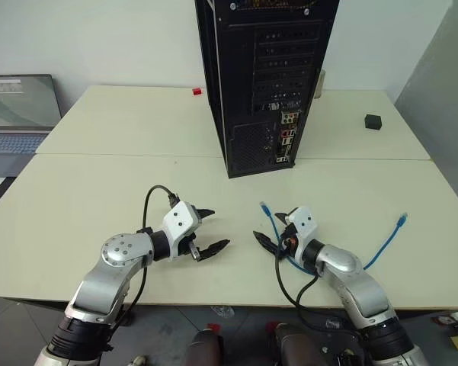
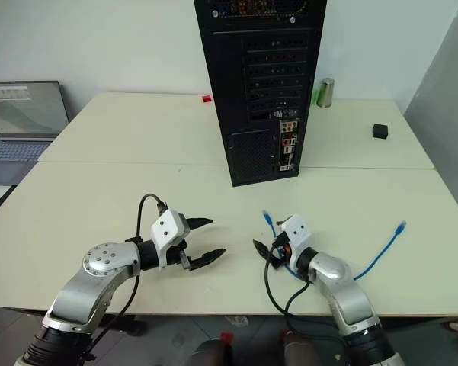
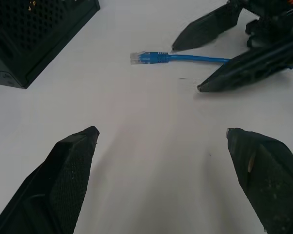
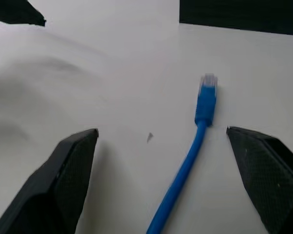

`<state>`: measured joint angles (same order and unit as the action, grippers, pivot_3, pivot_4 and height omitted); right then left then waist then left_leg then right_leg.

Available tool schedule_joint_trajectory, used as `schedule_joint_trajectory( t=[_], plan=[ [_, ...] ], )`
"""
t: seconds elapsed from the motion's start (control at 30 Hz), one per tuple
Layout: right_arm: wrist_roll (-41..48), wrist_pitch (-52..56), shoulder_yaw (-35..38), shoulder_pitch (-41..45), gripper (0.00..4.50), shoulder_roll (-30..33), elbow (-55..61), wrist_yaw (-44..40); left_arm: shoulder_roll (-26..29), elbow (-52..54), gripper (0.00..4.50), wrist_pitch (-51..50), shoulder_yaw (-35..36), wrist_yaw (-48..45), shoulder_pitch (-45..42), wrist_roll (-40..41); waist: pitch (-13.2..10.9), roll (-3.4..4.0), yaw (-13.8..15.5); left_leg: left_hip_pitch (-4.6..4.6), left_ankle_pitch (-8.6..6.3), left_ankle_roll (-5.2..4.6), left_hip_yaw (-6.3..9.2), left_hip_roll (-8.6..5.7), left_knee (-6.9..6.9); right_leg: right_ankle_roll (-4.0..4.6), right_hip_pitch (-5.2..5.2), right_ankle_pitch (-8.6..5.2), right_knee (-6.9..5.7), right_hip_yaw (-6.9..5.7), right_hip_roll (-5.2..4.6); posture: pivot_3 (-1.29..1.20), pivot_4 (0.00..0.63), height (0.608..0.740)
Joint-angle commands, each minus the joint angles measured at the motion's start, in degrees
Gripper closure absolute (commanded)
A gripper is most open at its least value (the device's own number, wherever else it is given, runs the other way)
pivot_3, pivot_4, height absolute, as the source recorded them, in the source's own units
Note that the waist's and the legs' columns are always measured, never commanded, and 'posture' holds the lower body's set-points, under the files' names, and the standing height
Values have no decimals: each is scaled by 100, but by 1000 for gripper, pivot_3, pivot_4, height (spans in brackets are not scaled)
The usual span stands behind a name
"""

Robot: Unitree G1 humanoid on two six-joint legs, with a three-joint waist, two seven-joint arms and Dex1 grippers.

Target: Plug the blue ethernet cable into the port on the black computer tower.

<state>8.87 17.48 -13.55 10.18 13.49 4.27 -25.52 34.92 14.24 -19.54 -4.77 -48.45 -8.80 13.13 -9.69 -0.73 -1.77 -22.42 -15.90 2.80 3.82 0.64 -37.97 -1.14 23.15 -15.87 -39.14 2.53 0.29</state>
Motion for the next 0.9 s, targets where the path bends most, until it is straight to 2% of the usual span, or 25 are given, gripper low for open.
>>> schedule_joint_trajectory(
  t=[0.03,0.13,0.23,0.27,0.37,0.4,0.43,0.47,0.57,0.67,0.9],
  plan=[
    [-343,-279,27,163,25,-180,-355,369,9,265,0,50,14,-23,-17,68,1,-1,-3,1,0,0,0,1,0,0,0,0,-1,0,0,0,150,740],
    [-458,-256,45,210,541,-222,-421,418,19,263,0,50,24,-34,-31,75,2,-1,-5,3,0,0,-2,1,0,2,0,1,-4,2,1,0,150,740],
    [-515,-146,54,227,1355,-206,-423,417,17,238,0,48,33,-36,-72,76,2,-2,-5,3,0,0,0,1,0,2,0,1,-5,1,1,0,150,740],
    [-538,-129,48,233,1464,-201,-418,420,16,227,0,49,37,-39,-82,80,3,-3,-5,3,0,0,-1,1,0,2,-1,1,-5,1,1,0,150,740],
    [-659,-184,1,267,2380,-151,-415,386,-10,202,0,13,52,-14,-103,102,5,-5,-5,4,0,0,0,1,0,2,-1,1,-5,0,1,0,150,740],
    [-694,-212,-12,277,2484,-137,-419,371,-14,198,0,9,53,-13,-106,112,5,-5,-5,3,0,0,0,1,0,2,-1,1,-5,0,1,0,150,740],
    [-725,-221,-14,287,2813,-137,-428,373,-16,187,0,12,58,-16,-112,124,5,-5,-6,3,0,0,-1,0,0,2,-1,1,-5,1,1,0,150,740],
    [-737,-219,-5,295,2925,-141,-437,380,-23,174,0,15,69,-16,-117,140,5,-5,-5,3,0,0,-1,0,0,2,-2,1,-5,1,1,0,150,740],
    [-716,-174,59,319,3728,-131,-419,344,-60,65,0,16,123,-10,-169,195,5,-5,-5,3,0,0,0,0,0,2,-2,1,-5,1,1,0,150,740],
    [-641,-121,147,354,4342,-86,-362,245,-132,-107,0,-38,160,46,-259,248,5,-5,-4,3,0,0,-1,0,0,2,-2,1,-5,1,1,0,150,740],
    [-169,-158,-40,655,4500,703,158,-1290,-91,-604,0,389,-89,-275,-596,67,5,-4,-4,0,0,-1,-1,-5,-1,2,0,1,-3,-1,0,0,150,740]
  ],
)
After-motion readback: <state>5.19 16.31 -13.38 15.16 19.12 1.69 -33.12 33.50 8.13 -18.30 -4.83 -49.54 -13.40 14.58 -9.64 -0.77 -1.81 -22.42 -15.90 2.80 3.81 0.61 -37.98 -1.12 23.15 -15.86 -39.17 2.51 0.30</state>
